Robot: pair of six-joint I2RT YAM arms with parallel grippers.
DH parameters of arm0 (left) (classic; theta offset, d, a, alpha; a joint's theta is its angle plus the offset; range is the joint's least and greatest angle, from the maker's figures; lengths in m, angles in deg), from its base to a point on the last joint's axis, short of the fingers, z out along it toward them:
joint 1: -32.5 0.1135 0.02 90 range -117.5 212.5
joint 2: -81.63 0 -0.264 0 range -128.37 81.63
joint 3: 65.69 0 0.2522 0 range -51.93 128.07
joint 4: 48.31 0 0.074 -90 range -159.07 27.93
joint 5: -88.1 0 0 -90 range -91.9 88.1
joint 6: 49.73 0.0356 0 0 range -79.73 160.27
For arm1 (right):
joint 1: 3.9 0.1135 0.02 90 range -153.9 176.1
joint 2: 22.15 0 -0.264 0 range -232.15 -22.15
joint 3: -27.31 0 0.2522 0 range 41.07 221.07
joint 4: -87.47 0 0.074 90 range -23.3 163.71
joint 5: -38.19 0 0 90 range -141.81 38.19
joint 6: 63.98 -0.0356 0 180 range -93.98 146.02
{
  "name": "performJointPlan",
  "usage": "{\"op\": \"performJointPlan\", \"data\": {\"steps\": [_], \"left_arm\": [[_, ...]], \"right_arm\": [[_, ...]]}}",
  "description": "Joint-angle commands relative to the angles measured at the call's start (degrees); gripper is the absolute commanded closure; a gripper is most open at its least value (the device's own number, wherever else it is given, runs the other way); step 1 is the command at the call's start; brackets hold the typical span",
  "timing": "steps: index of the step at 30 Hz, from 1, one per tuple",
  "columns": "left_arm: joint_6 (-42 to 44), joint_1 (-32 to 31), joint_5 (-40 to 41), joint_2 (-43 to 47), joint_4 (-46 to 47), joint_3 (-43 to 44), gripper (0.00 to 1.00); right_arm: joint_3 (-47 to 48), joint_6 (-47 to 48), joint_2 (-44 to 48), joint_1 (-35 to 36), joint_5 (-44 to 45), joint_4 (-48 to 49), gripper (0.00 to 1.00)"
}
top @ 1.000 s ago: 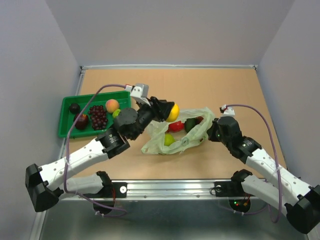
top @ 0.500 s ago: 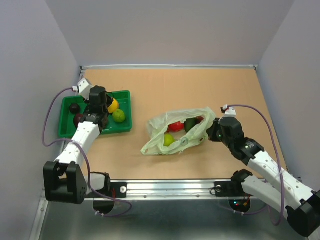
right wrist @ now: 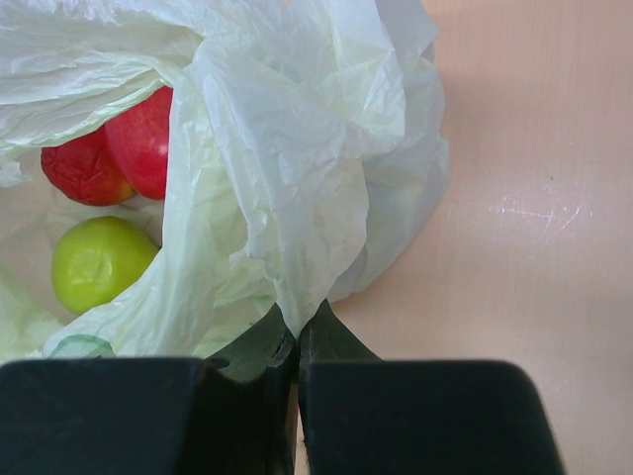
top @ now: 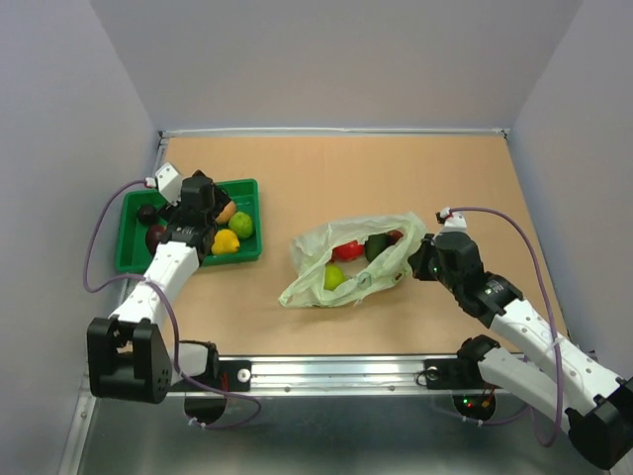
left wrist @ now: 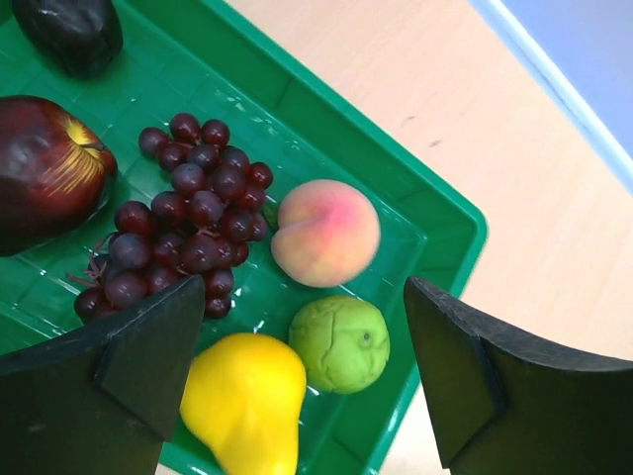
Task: Untie the knot of the plastic bag and take out the fruit
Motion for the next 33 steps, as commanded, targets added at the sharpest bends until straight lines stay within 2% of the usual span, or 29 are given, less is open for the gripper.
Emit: {"op": "performJointPlan", "data": {"steps": [1,2,3,5,6,8,9,11,12,16,20,24,30,33], "left_arm": [[2.0,-4.6,-0.1,6.7,0.2,-1.0,0.07],[2.4,-6.3,-0.8,7.8,0.2,-1.1,0.07],[3.4,-11.3,-1.1,10.0,0.1,-1.2,0.07],[3.5,-17.4,-1.5,12.1,-0.2,-1.0,0.08],[3.3,-23.5,-1.8,13.8,-0.3,-0.6,0.09],[1.7,-30.6,-1.9,15.1,-0.3,-0.2,0.11],[0.9,-37.5,-2.0,15.6,0.0,0.3,0.11],[-1.0,-44.0,0.0,14.5,0.0,1.5,0.11],[-1.7,-51.0,0.9,13.8,0.2,3.1,0.12],[-1.6,-62.5,4.4,6.5,1.3,8.3,0.15],[-0.4,-64.2,4.4,-5.2,1.1,13.0,0.21],[-2.0,-63.9,7.7,-12.0,1.9,15.5,0.3],[-3.0,-58.4,8.0,-21.8,1.8,17.6,0.32],[-2.2,-55.6,10.3,-24.7,3.2,18.6,0.27]], "right_arm": [[0.1,1.0,0.5,0.3,0.4,0.7,0.99],[0.1,0.9,0.5,0.3,0.8,0.7,1.0],[0.1,0.9,0.5,0.3,0.9,0.7,1.0],[0.2,0.9,0.2,0.3,1.3,0.7,1.0],[0.4,1.0,-0.2,0.3,1.3,0.7,1.0],[0.6,1.3,-0.7,0.3,1.0,0.8,1.0],[0.6,1.4,-0.9,0.3,1.0,0.8,1.0],[0.6,1.4,-0.9,0.3,0.9,0.8,1.0],[0.6,1.4,-0.8,0.2,0.8,0.8,1.0],[0.1,1.3,-0.8,0.3,-0.1,0.7,1.0],[-0.8,0.4,-0.6,0.3,-0.7,0.7,1.0],[-2.0,-0.6,1.7,0.3,-0.9,0.7,1.0],[-2.5,-0.8,3.2,0.3,-1.4,0.7,0.99],[-2.7,-0.8,3.7,0.3,-2.0,0.7,0.99]]}}
